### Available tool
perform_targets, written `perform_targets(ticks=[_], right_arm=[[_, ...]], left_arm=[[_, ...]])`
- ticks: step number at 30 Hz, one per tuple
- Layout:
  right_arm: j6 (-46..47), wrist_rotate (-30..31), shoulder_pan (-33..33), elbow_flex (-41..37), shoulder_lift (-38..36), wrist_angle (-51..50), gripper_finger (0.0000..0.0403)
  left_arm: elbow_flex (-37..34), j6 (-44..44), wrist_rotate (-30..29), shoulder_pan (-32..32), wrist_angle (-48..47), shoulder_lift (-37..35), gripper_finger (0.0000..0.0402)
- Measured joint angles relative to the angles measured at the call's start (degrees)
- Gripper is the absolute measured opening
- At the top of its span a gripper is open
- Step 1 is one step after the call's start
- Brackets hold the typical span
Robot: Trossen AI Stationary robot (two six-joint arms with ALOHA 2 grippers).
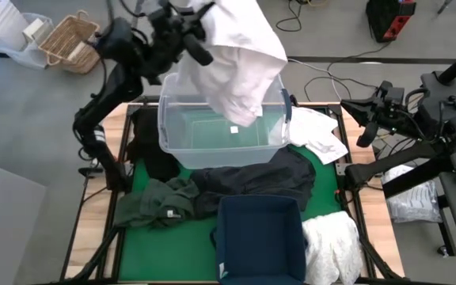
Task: Sort clothes
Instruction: Put the white shirt into the transparent laundry bin
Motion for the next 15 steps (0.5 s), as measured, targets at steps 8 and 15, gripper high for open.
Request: perform_targets(ticks=[8,15], right_arm=[[0.42,0.02,0.0,0.0,-0.01,-1.17,0.0013],[1.55,0.1,0.0,0.0,-0.38,-2.73,0.0013]], left_arm=[[0.0,-7.27,3.59,3.27,-5.71,2.83,0.0],[-0.11,-8.41,5.43,5.11,-16.47,3.8,0.0]])
